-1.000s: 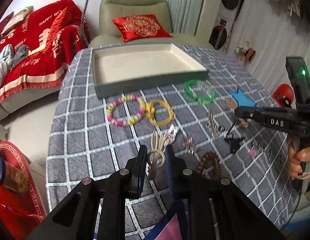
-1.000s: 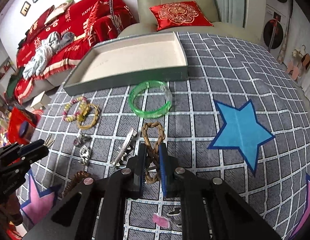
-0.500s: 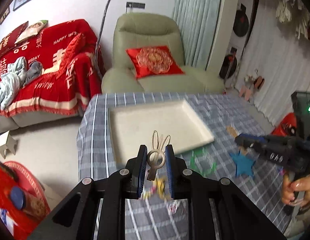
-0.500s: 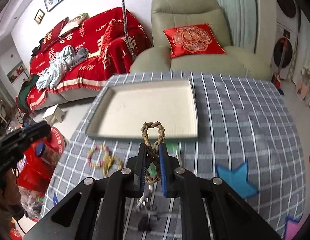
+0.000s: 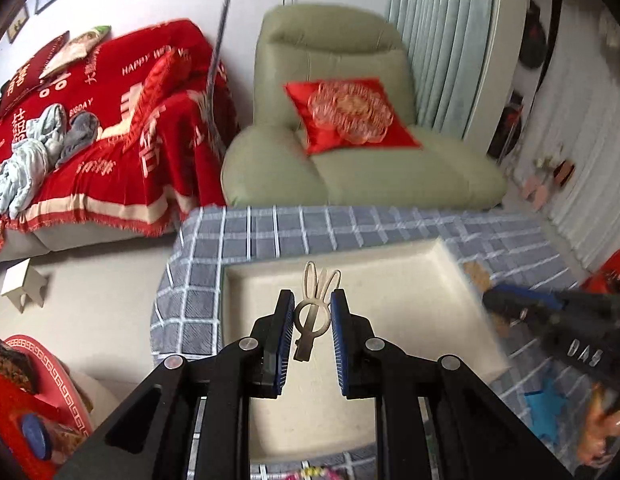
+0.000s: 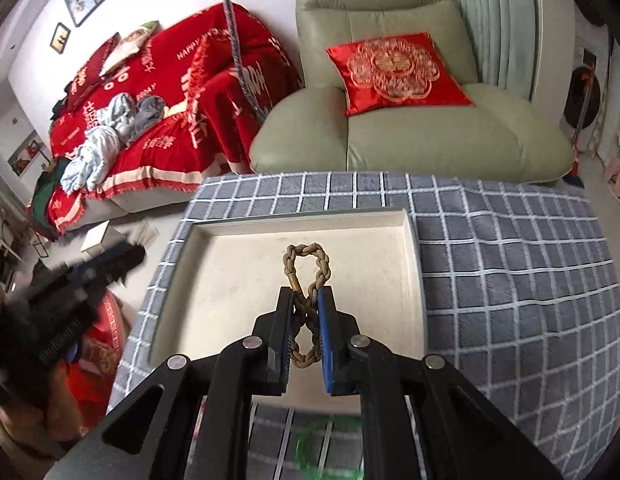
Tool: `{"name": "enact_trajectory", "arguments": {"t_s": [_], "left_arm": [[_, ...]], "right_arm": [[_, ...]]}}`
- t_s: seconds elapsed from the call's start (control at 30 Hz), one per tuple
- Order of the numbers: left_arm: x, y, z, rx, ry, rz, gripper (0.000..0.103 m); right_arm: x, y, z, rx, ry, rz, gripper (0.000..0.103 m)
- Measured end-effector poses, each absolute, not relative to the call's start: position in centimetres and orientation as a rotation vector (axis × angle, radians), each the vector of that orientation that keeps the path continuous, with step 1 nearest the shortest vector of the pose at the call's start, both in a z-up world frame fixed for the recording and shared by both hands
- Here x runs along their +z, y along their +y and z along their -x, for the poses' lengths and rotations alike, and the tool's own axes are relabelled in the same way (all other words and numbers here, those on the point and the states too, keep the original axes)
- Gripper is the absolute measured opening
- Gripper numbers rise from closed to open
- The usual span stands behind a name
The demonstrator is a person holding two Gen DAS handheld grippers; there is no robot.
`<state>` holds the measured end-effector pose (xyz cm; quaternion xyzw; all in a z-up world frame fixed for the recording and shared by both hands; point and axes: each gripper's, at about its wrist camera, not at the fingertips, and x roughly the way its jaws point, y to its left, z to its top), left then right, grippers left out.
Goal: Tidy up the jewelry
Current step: 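Carry the clip and bracelet in both tools over the white tray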
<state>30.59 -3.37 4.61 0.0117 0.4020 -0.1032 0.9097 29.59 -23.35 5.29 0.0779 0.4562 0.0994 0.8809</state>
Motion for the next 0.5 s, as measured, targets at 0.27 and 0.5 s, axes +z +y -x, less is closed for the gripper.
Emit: {"name": "enact_trajectory", "arguments": {"t_s": [0.27, 0.5], "left_arm": [[-1.6, -5.5, -32.5, -0.202, 0.917, -0.077, 0.035], [-3.7, -6.6, -32.9, -0.191, 0.953, -0.114, 0.035]], "right_arm": [[-2.0, -24.0, -33.0, 0.167, 1.047, -0.160, 0.013], [-4.8, -24.2, -33.3, 0.151, 1.081, -0.169, 0.013]]}}
